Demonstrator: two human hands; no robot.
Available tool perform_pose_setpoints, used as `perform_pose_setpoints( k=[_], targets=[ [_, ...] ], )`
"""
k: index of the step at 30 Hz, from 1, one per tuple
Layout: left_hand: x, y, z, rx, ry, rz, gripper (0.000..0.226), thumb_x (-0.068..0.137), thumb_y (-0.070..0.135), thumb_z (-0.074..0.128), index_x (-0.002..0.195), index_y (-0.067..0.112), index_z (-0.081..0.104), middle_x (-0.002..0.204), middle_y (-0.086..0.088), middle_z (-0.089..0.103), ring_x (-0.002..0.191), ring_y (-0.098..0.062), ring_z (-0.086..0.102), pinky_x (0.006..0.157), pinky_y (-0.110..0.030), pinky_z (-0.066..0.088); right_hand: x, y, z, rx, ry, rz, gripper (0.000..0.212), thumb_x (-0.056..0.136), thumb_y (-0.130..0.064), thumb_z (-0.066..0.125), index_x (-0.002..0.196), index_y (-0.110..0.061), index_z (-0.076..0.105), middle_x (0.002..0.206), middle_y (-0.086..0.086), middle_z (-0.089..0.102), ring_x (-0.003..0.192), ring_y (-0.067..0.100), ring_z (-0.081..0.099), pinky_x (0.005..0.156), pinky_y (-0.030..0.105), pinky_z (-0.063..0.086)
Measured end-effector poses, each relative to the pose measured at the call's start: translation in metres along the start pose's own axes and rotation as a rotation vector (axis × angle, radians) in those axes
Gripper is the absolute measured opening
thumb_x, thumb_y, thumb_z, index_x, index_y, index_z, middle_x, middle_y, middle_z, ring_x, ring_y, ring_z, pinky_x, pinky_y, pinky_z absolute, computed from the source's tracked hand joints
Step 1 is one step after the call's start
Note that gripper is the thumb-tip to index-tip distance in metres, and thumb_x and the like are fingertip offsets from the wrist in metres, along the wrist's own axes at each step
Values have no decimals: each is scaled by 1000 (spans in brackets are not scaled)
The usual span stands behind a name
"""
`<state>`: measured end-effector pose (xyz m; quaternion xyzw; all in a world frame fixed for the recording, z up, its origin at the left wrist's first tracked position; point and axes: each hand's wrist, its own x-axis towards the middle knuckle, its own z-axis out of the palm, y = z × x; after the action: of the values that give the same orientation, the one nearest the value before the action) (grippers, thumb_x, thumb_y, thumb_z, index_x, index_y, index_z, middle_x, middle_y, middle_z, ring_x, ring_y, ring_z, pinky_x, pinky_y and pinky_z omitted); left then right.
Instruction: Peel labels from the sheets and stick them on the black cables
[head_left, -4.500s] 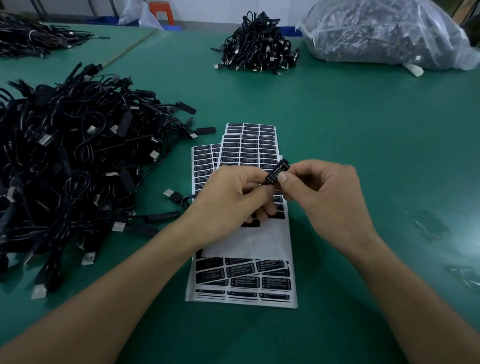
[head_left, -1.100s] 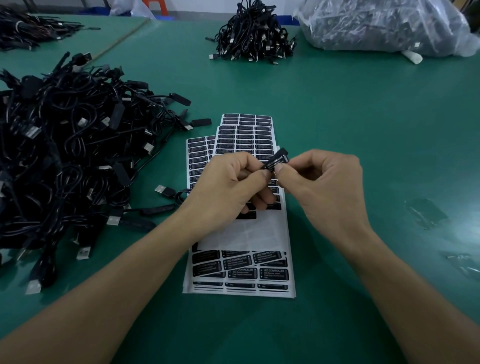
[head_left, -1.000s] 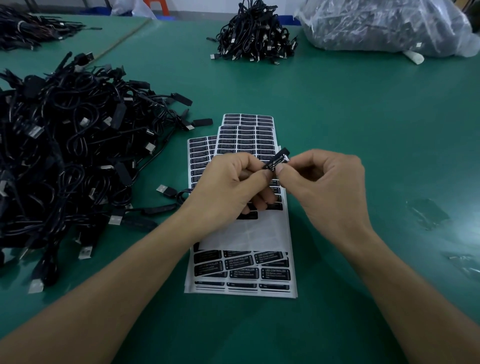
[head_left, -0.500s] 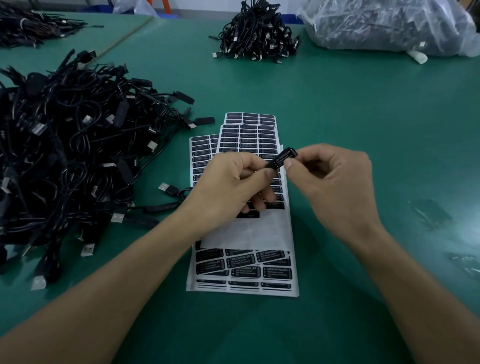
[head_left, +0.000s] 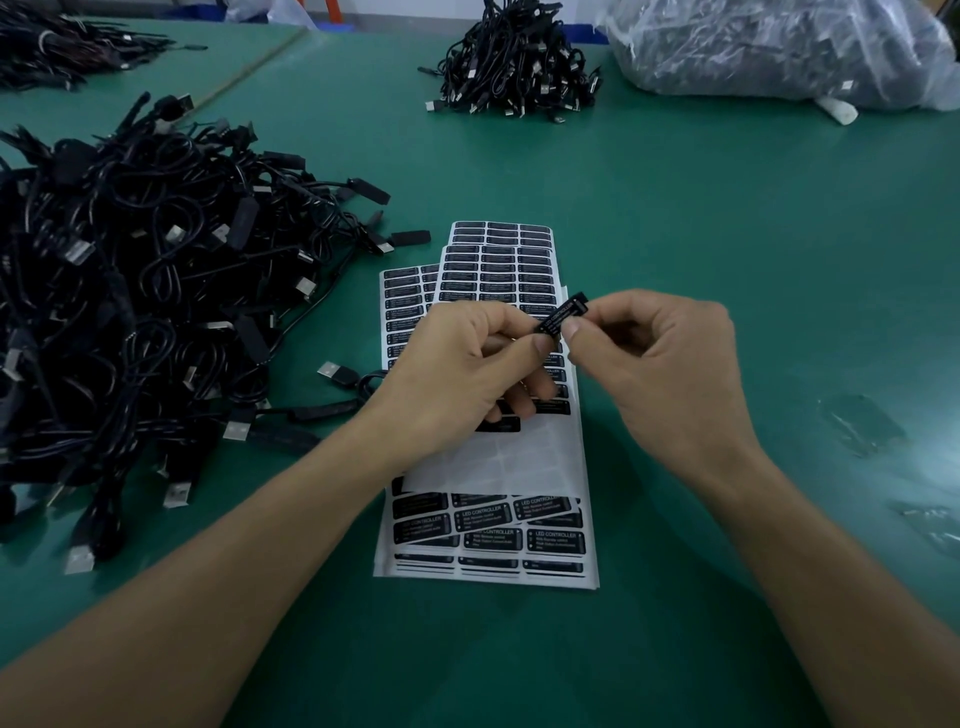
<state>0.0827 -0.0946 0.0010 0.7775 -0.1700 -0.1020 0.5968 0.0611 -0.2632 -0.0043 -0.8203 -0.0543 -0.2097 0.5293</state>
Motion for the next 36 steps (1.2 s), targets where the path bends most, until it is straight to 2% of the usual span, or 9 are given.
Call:
perform_pose_setpoints(
  k=[7,23,28,33,36],
  targets=[
    [-1,0,1,-3,2,0,14,100,17,60,87,16,67,73,-5,74,55,-10,65,44,-17,43,-4,-1,3,-18,31,-12,16,85,-18,73,70,-23,71,67,-15,70,54,-3,58,56,11,45],
    [0,-2,1,9,9,18,15,100,19,61,86,20,66,71,0,75,55,-8,66,45,-16,44,-4,-3,4,-17,51,10,15,83,-23,70,68,-22,69,65,-10,70,52,0,54,52,16,46],
    [-1,-2,1,-2,13,14,15,100,19,61,86,19,66,71,-1,75,55,-9,66,45,-16,43,-4,-3,4,-19,52,15,14,83,-22,71,69,-22,70,66,-9,70,53,3,58,52,22,51],
    [-2,-1,4,-16,39,24,17,99,13,61,83,18,65,66,-1,73,51,-8,64,44,-14,42,-6,-4,4,-6,49,-8,16,84,-17,72,68,-22,69,65,-12,70,51,-1,57,51,12,45],
    [-3,0,6,-38,59,31,21,99,8,60,80,17,63,62,-1,71,48,-7,62,44,-11,41,-6,-4,5,2,46,-23,16,83,-16,72,69,-21,69,66,-13,70,52,-1,59,51,11,44]
  ],
)
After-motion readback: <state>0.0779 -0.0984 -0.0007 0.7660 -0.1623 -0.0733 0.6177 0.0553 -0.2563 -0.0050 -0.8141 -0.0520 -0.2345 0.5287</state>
